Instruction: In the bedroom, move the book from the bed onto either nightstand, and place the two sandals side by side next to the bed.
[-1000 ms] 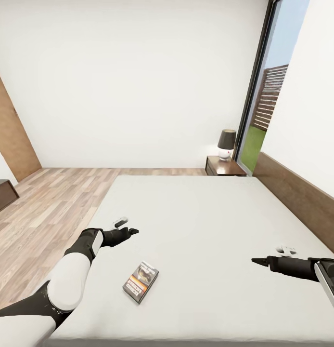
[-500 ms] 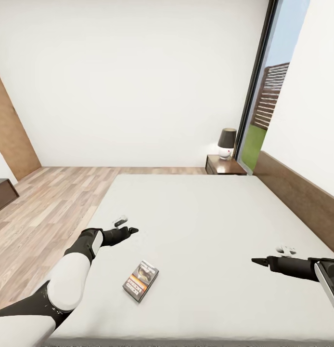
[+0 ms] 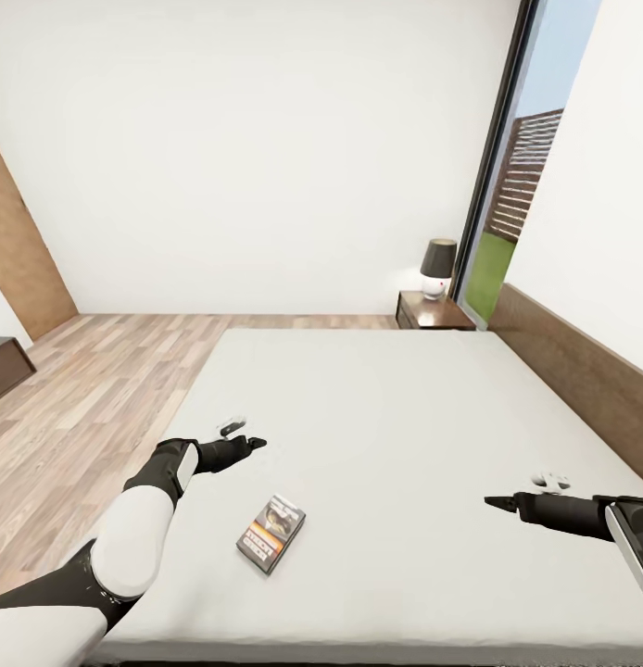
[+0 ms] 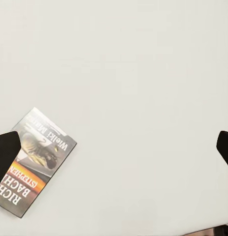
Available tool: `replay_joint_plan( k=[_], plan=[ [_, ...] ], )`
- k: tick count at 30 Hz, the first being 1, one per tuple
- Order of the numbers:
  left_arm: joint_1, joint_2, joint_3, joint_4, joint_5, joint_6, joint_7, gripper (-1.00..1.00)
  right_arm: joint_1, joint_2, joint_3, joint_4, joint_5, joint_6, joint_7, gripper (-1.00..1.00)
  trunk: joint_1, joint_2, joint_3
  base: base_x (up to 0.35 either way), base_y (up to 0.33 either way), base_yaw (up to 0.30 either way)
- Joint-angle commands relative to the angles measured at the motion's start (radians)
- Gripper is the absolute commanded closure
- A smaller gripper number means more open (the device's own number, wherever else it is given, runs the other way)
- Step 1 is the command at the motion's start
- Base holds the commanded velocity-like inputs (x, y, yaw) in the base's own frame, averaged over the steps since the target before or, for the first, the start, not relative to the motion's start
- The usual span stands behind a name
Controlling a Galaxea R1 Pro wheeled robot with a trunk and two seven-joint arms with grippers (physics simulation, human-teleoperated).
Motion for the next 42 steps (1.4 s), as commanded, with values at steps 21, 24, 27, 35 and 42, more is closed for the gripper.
replay_joint_plan(
  k=[21, 24, 27, 35, 42],
  plan=[
    [-0.001, -0.001, 0.008, -0.003, -0.01, 0.006, -0.008, -1.0, -0.001, 0.0, -0.002, 0.002, 0.007, 0.007, 0.003, -1.0, 0.0, -0.001, -0.035, 0.0, 0.0, 0.0],
    [-0.001, -0.001, 0.008, -0.003, -0.01, 0.005, -0.008, -1.0, -0.001, 0.0, -0.002, 0.002, 0.007, 0.007, 0.003, -1.0, 0.0, -0.001, -0.04, 0.0, 0.0, 0.0],
    [-0.001, -0.001, 0.008, -0.003, -0.01, 0.005, -0.008, -1.0, -0.001, 0.0, -0.002, 0.002, 0.007, 0.007, 0.003, -1.0, 0.0, -0.001, -0.044, 0.0, 0.0, 0.0],
    [-0.001, -0.001, 0.008, -0.002, -0.01, 0.005, -0.008, -1.0, -0.001, 0.0, -0.002, 0.002, 0.007, 0.007, 0.003, -1.0, 0.0, -0.001, -0.057, 0.0, 0.0, 0.0],
    [-0.001, -0.001, 0.008, -0.002, -0.01, 0.005, -0.008, -1.0, -0.001, 0.0, -0.002, 0.003, 0.008, 0.007, 0.003, -1.0, 0.0, -0.001, -0.068, 0.0, 0.0, 0.0]
  ],
)
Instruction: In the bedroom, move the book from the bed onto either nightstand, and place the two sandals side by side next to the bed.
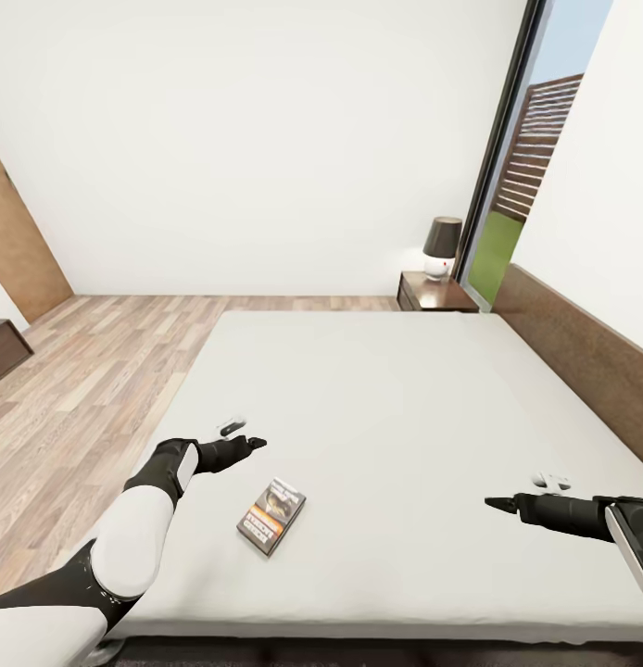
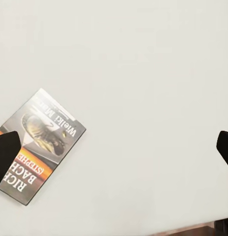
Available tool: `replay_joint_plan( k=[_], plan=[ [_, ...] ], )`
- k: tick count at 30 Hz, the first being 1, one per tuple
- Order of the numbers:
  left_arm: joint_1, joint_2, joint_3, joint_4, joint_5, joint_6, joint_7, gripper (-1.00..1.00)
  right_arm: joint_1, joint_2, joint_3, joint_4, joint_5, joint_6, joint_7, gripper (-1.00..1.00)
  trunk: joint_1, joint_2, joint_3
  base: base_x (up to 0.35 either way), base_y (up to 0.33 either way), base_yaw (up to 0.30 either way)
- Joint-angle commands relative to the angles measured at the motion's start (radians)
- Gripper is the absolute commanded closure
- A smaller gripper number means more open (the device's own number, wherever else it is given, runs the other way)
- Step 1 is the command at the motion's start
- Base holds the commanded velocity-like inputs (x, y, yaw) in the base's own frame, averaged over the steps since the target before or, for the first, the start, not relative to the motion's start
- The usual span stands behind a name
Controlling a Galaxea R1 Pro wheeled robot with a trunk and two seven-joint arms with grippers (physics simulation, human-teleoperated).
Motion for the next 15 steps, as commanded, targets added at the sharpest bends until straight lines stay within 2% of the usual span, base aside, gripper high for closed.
replay_joint_plan(
  k=[1, 15],
  plan=[
    [-0.001, -0.001, 0.008, -0.002, -0.01, 0.005, -0.008, -1.0, -0.001, 0.0, -0.002, 0.0, 0.001, 0.007, 0.004, -1.0, 0.0, -0.001, -0.003, 0.0, 0.0, 0.0],
    [-0.001, -0.003, 0.008, -0.002, -0.01, 0.005, -0.008, -1.0, -0.001, 0.0, -0.002, 0.0, 0.001, 0.007, 0.004, -1.0, 0.0, -0.001, -0.025, 0.0, 0.0, 0.0]
  ],
)
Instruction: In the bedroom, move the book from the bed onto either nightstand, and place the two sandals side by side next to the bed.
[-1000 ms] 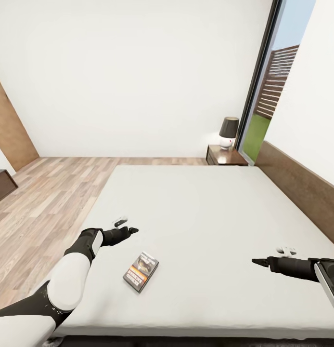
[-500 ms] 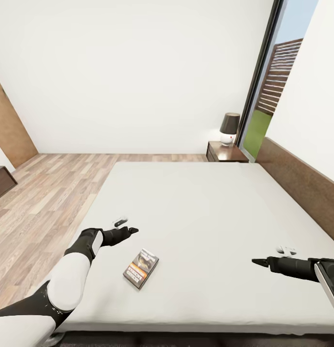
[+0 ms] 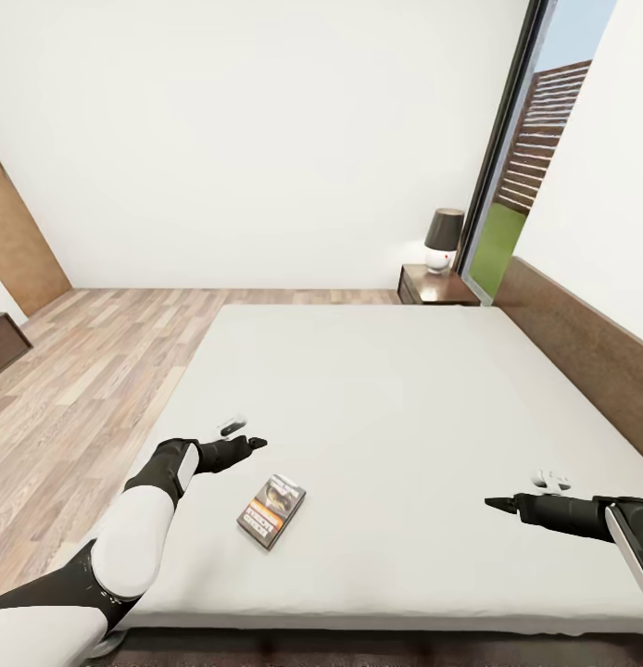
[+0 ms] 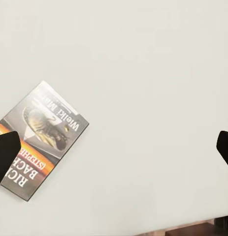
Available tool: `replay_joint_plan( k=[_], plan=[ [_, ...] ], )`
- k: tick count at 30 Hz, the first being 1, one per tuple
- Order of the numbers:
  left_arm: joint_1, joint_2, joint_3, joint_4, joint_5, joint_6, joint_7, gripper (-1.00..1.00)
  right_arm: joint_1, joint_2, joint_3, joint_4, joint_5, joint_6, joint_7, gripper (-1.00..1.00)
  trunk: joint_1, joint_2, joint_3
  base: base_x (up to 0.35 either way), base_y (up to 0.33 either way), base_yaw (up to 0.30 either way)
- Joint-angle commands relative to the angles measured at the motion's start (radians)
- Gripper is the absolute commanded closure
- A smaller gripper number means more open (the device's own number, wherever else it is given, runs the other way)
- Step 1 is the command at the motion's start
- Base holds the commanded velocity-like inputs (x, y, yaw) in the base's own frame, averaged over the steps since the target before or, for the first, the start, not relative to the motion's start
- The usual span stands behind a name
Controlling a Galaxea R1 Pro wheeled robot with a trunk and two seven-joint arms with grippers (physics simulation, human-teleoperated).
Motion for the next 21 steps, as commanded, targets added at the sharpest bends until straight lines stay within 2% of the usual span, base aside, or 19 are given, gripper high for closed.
replay_joint_plan(
  k=[1, 21],
  plan=[
    [-0.001, -0.001, 0.008, -0.003, -0.01, 0.005, -0.008, -1.0, -0.001, 0.0, -0.002, -0.001, 0.001, 0.007, 0.004, -1.0, 0.0, -0.001, -0.003, 0.0, 0.0, 0.0],
    [-0.001, -0.001, 0.008, -0.003, -0.01, 0.005, -0.009, -1.0, -0.001, 0.0, -0.002, 0.0, 0.001, 0.007, 0.004, -1.0, 0.0, -0.001, -0.035, 0.0, 0.0, 0.0]
  ],
)
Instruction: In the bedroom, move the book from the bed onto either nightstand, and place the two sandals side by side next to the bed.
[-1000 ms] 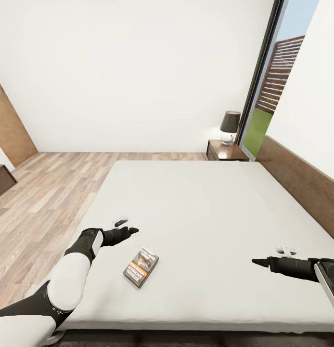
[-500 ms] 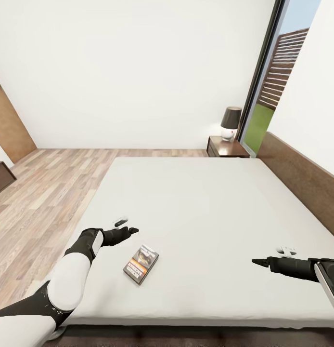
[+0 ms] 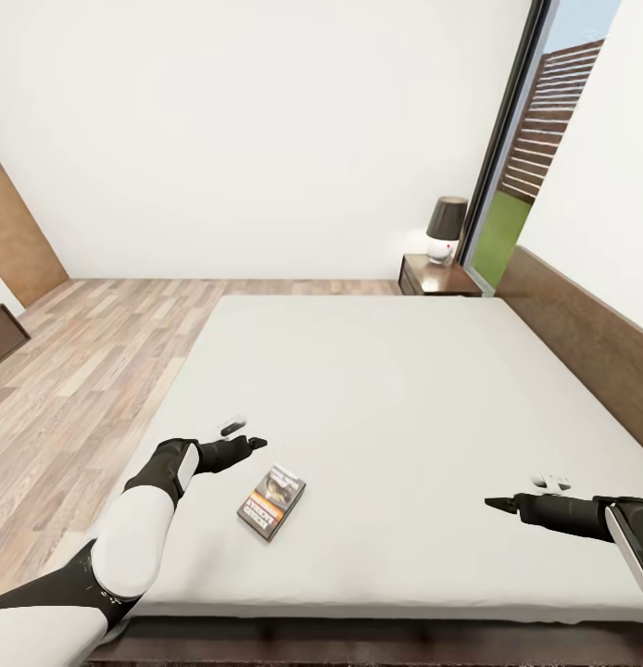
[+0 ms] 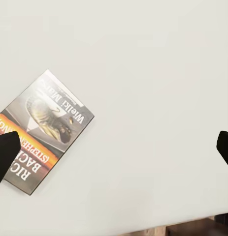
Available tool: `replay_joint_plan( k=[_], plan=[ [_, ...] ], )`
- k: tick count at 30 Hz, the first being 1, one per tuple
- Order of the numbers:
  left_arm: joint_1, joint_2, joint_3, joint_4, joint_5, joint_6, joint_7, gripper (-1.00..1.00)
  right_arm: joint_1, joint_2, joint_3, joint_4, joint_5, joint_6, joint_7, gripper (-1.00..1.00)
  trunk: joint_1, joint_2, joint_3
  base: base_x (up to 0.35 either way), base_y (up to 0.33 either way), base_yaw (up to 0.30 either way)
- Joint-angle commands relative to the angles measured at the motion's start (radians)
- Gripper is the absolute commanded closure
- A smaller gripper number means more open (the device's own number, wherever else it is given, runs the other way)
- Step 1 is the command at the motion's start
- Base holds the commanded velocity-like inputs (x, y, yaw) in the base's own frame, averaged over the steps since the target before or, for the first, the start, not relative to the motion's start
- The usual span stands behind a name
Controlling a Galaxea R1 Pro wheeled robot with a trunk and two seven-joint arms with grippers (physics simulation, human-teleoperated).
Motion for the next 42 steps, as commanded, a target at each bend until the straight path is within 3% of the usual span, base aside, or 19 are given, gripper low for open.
replay_joint_plan(
  k=[1, 21, 26, 29, 32, 35, 42],
  plan=[
    [-0.001, -0.001, 0.008, -0.003, -0.01, 0.005, -0.008, -1.0, -0.001, 0.0, -0.002, -0.001, 0.001, 0.007, 0.004, -1.0, 0.0, -0.001, -0.003, 0.0, 0.0, 0.0],
    [-0.001, -0.001, 0.008, -0.003, -0.01, 0.005, -0.008, -1.0, -0.001, 0.0, -0.008, -0.004, -0.009, 0.01, 0.013, -1.0, 0.0, -0.001, -0.035, 0.0, 0.0, 0.0],
    [-0.001, -0.001, 0.008, -0.003, -0.01, 0.005, -0.008, -1.0, -0.001, -0.001, -0.009, -0.006, -0.062, 0.011, 0.021, -1.0, 0.0, -0.001, -0.043, 0.0, 0.0, 0.0],
    [-0.001, -0.001, 0.008, -0.003, -0.01, 0.006, -0.008, -1.0, -0.001, -0.005, -0.006, -0.005, -0.158, 0.01, 0.119, -1.0, 0.0, -0.001, -0.047, 0.0, 0.0, 0.0],
    [-0.001, -0.001, 0.008, -0.003, -0.01, 0.006, -0.008, -1.0, -0.001, -0.008, -0.005, -0.004, -0.198, 0.01, 0.233, -1.0, 0.0, -0.001, -0.052, 0.0, 0.0, 0.0],
    [-0.001, -0.001, 0.008, -0.003, -0.01, 0.006, -0.008, -1.0, -0.001, -0.009, -0.005, 0.0, -0.213, 0.01, 0.291, -1.0, 0.0, -0.001, -0.057, 0.0, 0.0, 0.0],
    [-0.001, -0.001, 0.008, -0.003, -0.01, 0.005, -0.008, -1.0, 0.0, -0.008, -0.005, 0.001, -0.216, 0.01, 0.304, -1.0, 0.0, -0.001, -0.068, 0.0, 0.0, 0.0]
  ],
)
